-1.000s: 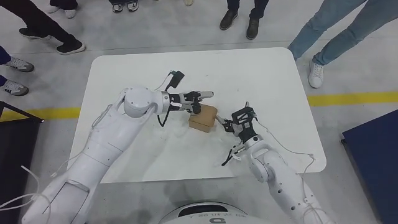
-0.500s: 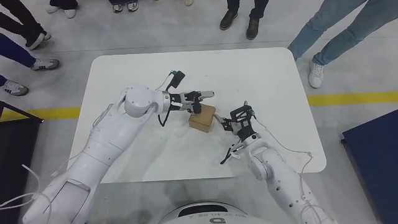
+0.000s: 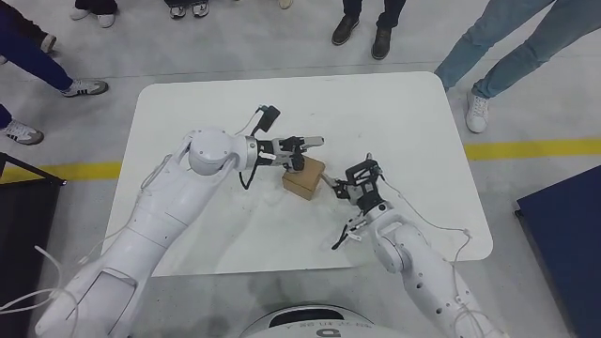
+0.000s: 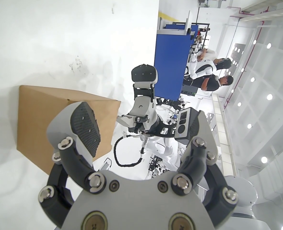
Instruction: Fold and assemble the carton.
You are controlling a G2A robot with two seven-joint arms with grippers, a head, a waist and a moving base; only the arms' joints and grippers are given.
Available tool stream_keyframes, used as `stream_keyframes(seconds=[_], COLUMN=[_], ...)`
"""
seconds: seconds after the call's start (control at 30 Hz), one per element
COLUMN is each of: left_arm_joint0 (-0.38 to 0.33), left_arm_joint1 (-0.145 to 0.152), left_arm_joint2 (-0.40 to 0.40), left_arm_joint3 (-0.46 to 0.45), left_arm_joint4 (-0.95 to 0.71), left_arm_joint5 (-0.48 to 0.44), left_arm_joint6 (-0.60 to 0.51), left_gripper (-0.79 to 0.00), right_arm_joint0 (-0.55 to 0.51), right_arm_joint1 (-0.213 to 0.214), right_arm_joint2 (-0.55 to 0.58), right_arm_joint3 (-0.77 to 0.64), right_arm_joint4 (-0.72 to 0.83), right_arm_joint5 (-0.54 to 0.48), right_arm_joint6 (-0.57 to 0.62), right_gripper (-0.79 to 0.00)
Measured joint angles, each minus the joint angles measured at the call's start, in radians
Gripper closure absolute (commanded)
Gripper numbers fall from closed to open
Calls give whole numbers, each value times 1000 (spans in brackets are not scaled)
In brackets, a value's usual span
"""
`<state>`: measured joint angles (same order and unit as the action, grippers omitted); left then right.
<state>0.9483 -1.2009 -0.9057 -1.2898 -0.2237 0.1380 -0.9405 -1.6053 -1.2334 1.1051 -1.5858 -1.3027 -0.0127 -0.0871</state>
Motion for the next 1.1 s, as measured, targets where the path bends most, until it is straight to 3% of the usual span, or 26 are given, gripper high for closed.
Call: stream_keyframes(seconds=[0.23, 0.37, 0.57, 0.73, 1.1], left_arm_joint0=[28, 79, 202, 234, 144], left_arm_joint1=[15, 40, 77, 74, 38], left_arm_joint2=[-78, -175, -305, -277, -155], left_arm_joint3=[-43, -97, -129, -98, 22], left_arm_joint4=[-41, -41, -28, -45, -75], left_arm_joint5=[-44, -58, -40, -46, -83], left_arm_joint6=[25, 36, 31, 23, 28], left_gripper=[-785, -785, -785, -785, -785], right_arm_joint0=[-19, -75, -136, -119, -52], right_arm_joint1=[1, 13, 29, 27, 15], right_arm_joint2=[69, 116, 119, 73, -7], right_arm_joint3=[-59, -164, -298, -318, -279], right_arm_joint4=[163, 247, 193, 122, 55], right_arm_joint5=[-40, -154, -274, -259, -205], right_arm_joint6=[7, 63, 146, 189, 234], right_gripper=[-785, -785, -671, -613, -529])
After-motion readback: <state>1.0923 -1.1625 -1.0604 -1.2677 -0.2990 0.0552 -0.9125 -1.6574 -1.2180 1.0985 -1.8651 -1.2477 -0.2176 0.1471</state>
